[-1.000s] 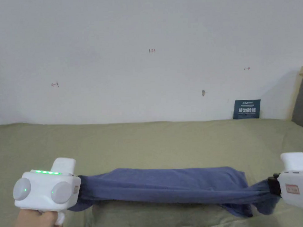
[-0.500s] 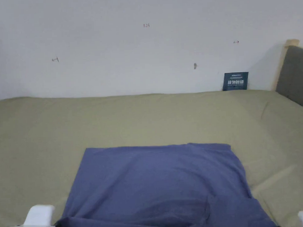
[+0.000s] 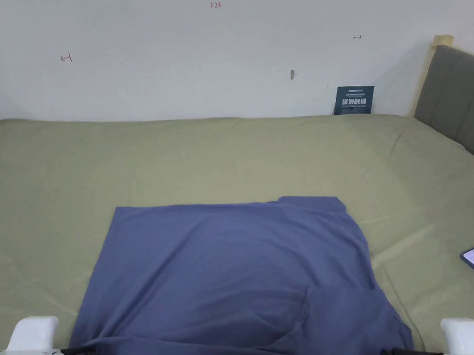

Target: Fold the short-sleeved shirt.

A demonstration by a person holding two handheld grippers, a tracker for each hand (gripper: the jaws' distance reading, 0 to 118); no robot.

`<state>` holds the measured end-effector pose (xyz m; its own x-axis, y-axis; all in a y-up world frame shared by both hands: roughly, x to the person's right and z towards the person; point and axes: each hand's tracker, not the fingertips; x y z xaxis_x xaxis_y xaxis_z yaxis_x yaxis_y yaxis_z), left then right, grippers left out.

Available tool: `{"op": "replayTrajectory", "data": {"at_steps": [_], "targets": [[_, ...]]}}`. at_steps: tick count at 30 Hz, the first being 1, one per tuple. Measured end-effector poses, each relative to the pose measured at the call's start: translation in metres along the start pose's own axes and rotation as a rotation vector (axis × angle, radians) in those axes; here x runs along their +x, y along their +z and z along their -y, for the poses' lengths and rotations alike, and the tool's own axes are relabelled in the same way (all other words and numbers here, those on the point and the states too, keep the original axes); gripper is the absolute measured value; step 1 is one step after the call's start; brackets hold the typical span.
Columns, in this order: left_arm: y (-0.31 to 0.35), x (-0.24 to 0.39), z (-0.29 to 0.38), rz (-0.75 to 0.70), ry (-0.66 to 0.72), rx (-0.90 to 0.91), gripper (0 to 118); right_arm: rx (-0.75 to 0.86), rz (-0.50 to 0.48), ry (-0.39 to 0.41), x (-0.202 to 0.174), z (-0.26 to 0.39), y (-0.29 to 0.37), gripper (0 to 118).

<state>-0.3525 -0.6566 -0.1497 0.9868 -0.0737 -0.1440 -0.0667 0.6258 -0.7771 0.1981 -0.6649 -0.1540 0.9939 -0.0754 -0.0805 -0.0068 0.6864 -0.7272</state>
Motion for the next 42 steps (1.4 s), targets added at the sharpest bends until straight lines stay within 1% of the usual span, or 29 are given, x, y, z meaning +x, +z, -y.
{"op": "replayTrajectory", "data": {"at_steps": [5, 6, 7, 8, 9, 10, 11, 12, 13, 15, 16, 17, 18, 19, 20, 21, 26, 28, 29, 30, 33, 34, 35, 36, 37, 38, 39, 41, 42], "targets": [[0.031, -0.015, 0.0, -0.019, 0.078, 0.079, 107, 0.078, 0.059, 0.009, -0.005, -0.004, 0.018, 111], [0.036, -0.018, 0.0, -0.02, 0.09, 0.085, 102, 0.08, 0.065, 0.004, -0.005, -0.006, 0.021, 105], [0.04, -0.021, 0.001, -0.02, 0.111, 0.094, 90, 0.093, 0.077, -0.005, -0.004, -0.007, 0.023, 87], [0.042, -0.023, 0.002, -0.014, 0.123, 0.102, 62, 0.131, 0.096, -0.019, -0.005, -0.007, 0.027, 54], [0.043, -0.025, 0.003, -0.007, 0.122, 0.102, 5, 0.138, 0.1, -0.015, -0.006, -0.008, 0.03, 1], [0.044, -0.025, 0.005, -0.013, 0.121, 0.105, 0, 0.145, 0.125, -0.012, -0.008, -0.008, 0.031, 0], [0.042, -0.024, 0.009, -0.058, 0.128, 0.121, 0, 0.149, 0.153, -0.012, -0.016, -0.01, 0.035, 0], [0.041, -0.025, 0.009, -0.035, 0.127, 0.113, 0, 0.161, 0.166, -0.011, -0.018, -0.011, 0.038, 0], [0.038, -0.028, 0.01, -0.013, 0.124, 0.083, 0, 0.117, 0.119, -0.019, -0.017, -0.014, 0.04, 0], [0.037, -0.028, 0.013, 0.025, 0.141, 0.071, 0, 0.115, 0.117, -0.03, -0.01, -0.009, 0.036, 0], [0.032, -0.032, 0.012, 0.035, 0.137, 0.06, 3, 0.104, 0.126, -0.021, -0.007, -0.008, 0.033, 0], [0.03, -0.033, 0.012, 0.058, 0.138, 0.057, 10, 0.095, 0.132, -0.013, -0.005, -0.009, 0.031, 0], [0.027, -0.032, 0.012, 0.072, 0.136, 0.05, 44, 0.091, 0.132, -0.013, -0.003, -0.009, 0.03, 0], [0.021, -0.03, 0.01, 0.108, 0.139, 0.008, 84, 0.083, 0.127, -0.018, -0.003, -0.004, 0.025, 0], [0.013, -0.03, 0.009, 0.116, 0.134, -0.026, 109, 0.071, 0.122, -0.021, -0.002, -0.003, 0.022, 0], [0.01, -0.028, 0.009, 0.109, 0.127, -0.003, 109, 0.062, 0.114, -0.022, 0.0, -0.003, 0.021, 0], [-0.025, -0.018, 0.0, 0.101, 0.07, -0.099, 108, 0.023, 0.108, 0.009, -0.003, 0.003, 0.01, 0], [-0.03, -0.014, -0.001, 0.1, 0.05, -0.118, 97, 0.009, 0.107, 0.011, -0.005, 0.006, 0.007, 0], [-0.027, -0.014, 0.0, 0.108, 0.046, -0.118, 73, -0.001, 0.103, 0.008, -0.004, 0.007, 0.006, 0], [-0.024, -0.013, -0.001, 0.124, 0.048, -0.112, 3, -0.009, 0.099, 0.006, -0.003, 0.007, 0.006, 0], [-0.024, -0.013, -0.006, 0.125, 0.06, -0.094, 3, -0.02, 0.082, 0.016, 0.006, 0.009, 0.001, 1], [-0.025, -0.014, -0.007, 0.132, 0.067, -0.095, 3, -0.018, 0.068, 0.018, 0.008, 0.009, 0.001, 14], [-0.025, -0.015, -0.008, 0.136, 0.07, -0.088, 3, -0.022, 0.053, 0.022, 0.008, 0.011, 0.0, 47], [-0.019, -0.014, -0.007, 0.133, 0.07, -0.085, 3, -0.029, 0.04, 0.022, 0.009, 0.011, -0.002, 100], [-0.017, -0.014, -0.007, 0.129, 0.071, -0.083, 3, -0.05, 0.024, 0.026, 0.009, 0.011, -0.006, 118], [-0.017, -0.014, -0.008, 0.131, 0.071, -0.081, 3, -0.068, 0.01, 0.03, 0.009, 0.012, -0.011, 112], [-0.017, -0.013, -0.009, 0.13, 0.069, -0.08, 3, -0.004, -0.001, 0.044, 0.005, 0.012, -0.011, 110], [-0.014, -0.011, -0.008, 0.119, 0.063, -0.078, 3, -0.135, 0.023, 0.078, 0.004, 0.014, -0.023, 107], [-0.015, -0.011, -0.008, 0.117, 0.065, -0.078, 3, -0.147, 0.023, 0.09, 0.006, 0.016, -0.03, 94]]}}
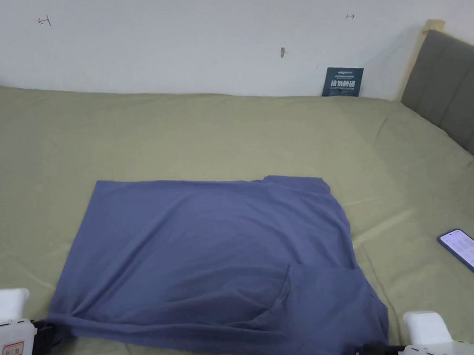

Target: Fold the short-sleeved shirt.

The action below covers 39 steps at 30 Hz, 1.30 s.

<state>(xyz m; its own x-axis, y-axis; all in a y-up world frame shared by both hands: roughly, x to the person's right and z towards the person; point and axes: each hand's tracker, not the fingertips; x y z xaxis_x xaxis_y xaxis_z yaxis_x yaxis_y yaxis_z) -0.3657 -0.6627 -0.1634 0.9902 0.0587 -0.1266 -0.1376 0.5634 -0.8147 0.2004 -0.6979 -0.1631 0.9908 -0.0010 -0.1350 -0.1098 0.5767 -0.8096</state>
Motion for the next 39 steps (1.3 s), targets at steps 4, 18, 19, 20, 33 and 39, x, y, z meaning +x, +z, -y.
{"op": "replayTrajectory", "data": {"at_steps": [4, 18, 19, 20, 33, 39], "targets": [[0.0, -0.001, 0.003, -0.015, 0.011, 0.002, 3, -0.047, 0.06, 0.048, 0.001, 0.004, -0.017, 33], [0.008, -0.001, -0.052, -0.007, -0.045, 0.048, 3, 0.122, 0.038, 0.032, 0.014, -0.104, 0.016, 1], [0.005, 0.0, -0.062, -0.008, -0.048, 0.051, 3, 0.128, 0.041, 0.035, 0.014, -0.117, 0.011, 1], [0.001, -0.001, -0.073, -0.006, -0.052, 0.055, 3, 0.131, 0.048, 0.042, 0.013, -0.132, 0.004, 1], [-0.094, 0.004, -0.165, 0.006, -0.07, -0.047, 3, 0.029, 0.068, 0.063, 0.01, -0.235, -0.107, 1], [-0.114, 0.0, -0.166, 0.02, -0.023, -0.068, 53, 0.056, 0.037, 0.002, 0.013, -0.223, -0.12, 67]]}}
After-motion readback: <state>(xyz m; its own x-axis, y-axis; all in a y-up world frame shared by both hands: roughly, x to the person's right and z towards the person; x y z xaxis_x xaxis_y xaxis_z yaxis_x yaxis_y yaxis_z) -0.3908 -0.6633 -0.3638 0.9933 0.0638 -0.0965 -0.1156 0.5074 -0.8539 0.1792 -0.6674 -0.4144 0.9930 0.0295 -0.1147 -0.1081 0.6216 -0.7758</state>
